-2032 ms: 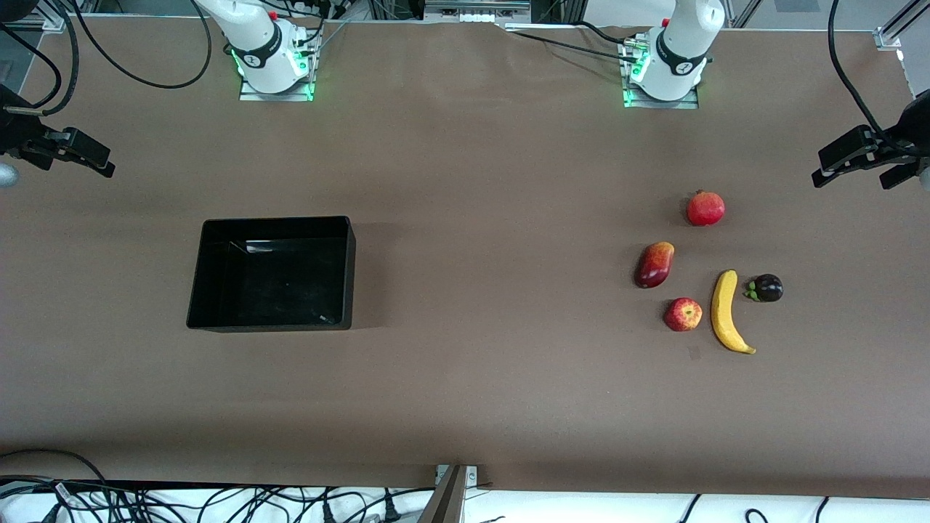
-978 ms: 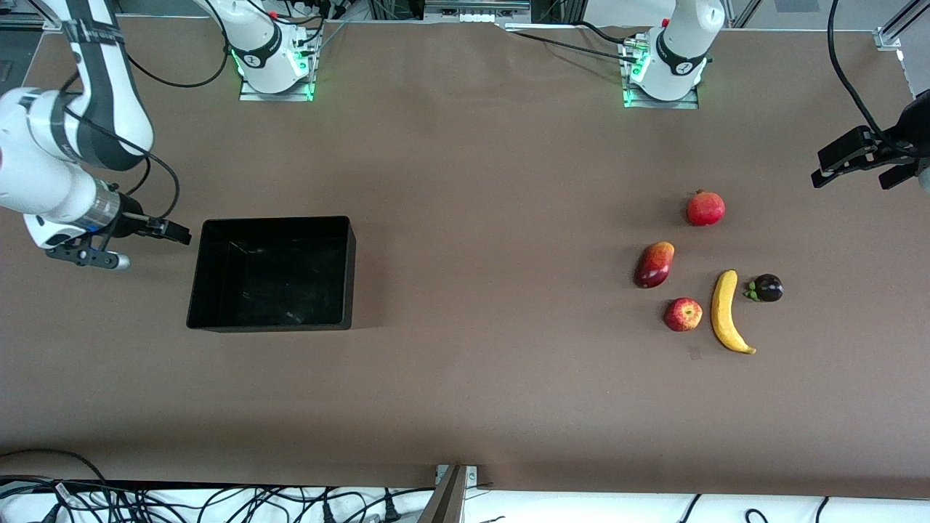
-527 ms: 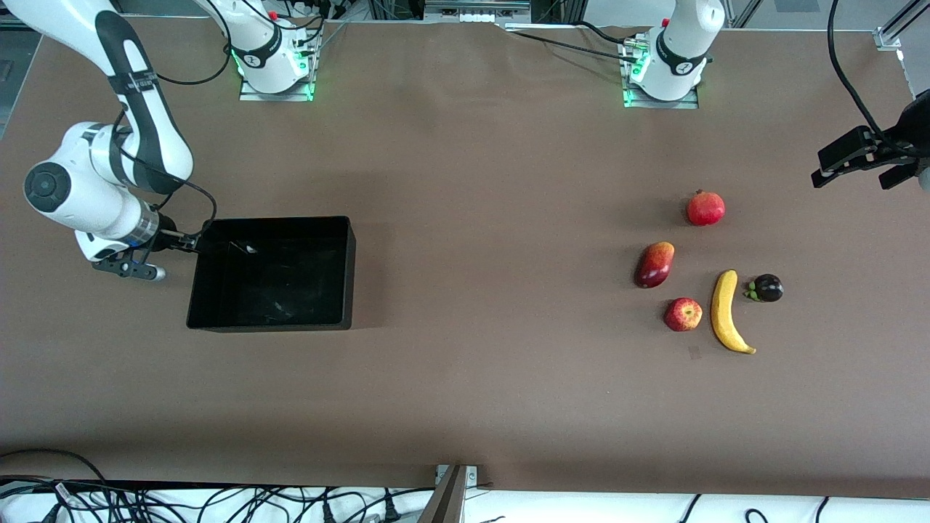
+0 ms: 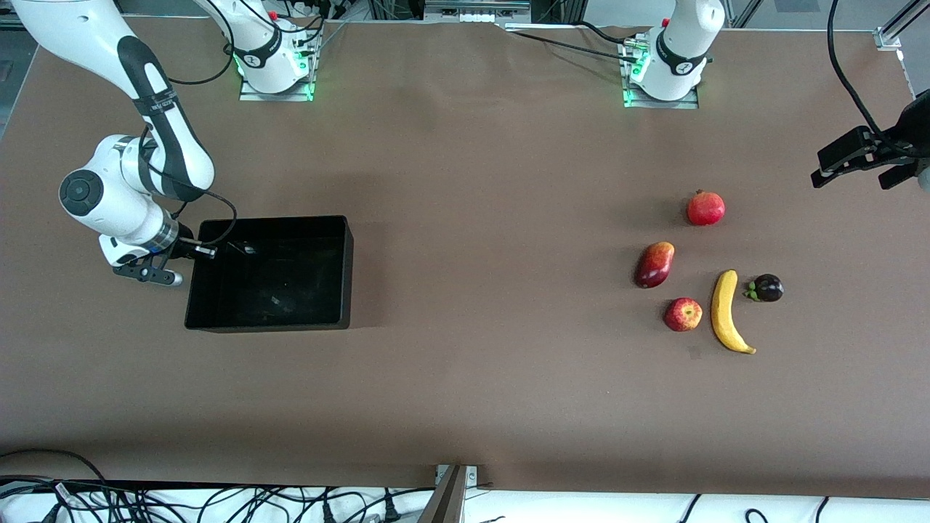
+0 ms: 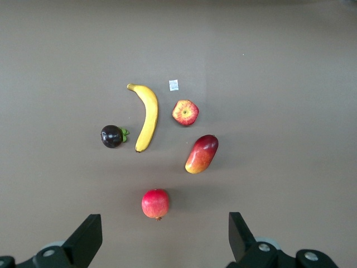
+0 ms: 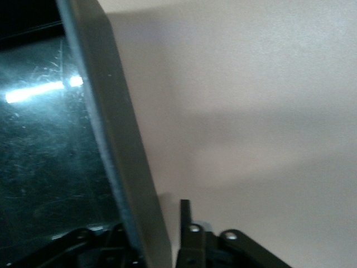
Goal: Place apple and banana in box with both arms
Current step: 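Grip the box rim with the right gripper and drag it toward the fruit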
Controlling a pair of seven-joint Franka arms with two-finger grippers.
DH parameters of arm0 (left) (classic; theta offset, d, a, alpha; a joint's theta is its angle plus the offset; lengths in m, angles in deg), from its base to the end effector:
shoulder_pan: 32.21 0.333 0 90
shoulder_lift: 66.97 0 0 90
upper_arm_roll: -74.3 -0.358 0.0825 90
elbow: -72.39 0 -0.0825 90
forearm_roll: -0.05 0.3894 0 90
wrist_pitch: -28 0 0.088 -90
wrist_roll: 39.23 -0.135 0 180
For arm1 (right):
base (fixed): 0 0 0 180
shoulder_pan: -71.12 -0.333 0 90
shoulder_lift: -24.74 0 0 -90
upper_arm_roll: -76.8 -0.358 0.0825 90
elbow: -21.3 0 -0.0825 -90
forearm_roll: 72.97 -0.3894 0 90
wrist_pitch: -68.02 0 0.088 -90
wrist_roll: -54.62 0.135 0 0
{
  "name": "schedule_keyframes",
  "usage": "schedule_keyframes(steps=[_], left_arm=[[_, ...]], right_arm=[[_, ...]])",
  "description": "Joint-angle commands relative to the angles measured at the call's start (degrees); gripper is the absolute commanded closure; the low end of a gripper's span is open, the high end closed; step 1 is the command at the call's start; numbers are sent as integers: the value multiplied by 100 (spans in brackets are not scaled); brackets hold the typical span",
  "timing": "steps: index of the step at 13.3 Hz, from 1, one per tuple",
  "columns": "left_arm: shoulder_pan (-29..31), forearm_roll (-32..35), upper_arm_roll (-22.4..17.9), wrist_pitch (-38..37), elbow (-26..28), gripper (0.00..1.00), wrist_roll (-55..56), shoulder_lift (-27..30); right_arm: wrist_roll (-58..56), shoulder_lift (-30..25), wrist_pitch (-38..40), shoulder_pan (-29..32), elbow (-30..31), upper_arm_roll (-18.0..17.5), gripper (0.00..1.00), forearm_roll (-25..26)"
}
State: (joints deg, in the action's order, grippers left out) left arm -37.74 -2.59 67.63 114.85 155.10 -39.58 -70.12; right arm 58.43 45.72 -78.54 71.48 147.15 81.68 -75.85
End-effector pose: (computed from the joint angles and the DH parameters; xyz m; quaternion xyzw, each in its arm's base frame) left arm 0.5747 0.0028 0.6632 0.9998 0.0053 0.0091 0.0197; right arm 0.5724 -0.0526 0.2223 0.9953 -0.0970 -0.0014 0.0014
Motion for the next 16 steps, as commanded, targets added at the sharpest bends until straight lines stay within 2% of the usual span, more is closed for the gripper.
schedule_keyframes(steps=[1,4,6,9,11,13,15,16], left_arm=[[44,115,51,7,140,0,-133,105],[44,115,51,16,140,0,-132,105],[44,124,51,16,140,0,-132,114],[44,124,51,16,140,0,-132,114],[44,124,51,16,140,0,-132,105],[44,115,51,16,140,0,-132,105],[44,115,51,16,140,0,-132,105],[44,124,51,16,140,0,-132,114]], right_arm=[[68,82,-92,-54,-69,-14,100,-115],[42,38,-66,-63,-96,-83,100,-115],[15,-32,213,-63,-297,-145,100,-115],[120,-155,1134,-63,-928,-364,100,-107],[199,-155,1926,-71,-1490,-645,100,-115],[182,-155,2349,-150,-1939,-918,100,-159],[444,-112,2640,-377,-2448,-1234,100,-763],[733,-7,2763,-631,-2721,-1262,100,-870]])
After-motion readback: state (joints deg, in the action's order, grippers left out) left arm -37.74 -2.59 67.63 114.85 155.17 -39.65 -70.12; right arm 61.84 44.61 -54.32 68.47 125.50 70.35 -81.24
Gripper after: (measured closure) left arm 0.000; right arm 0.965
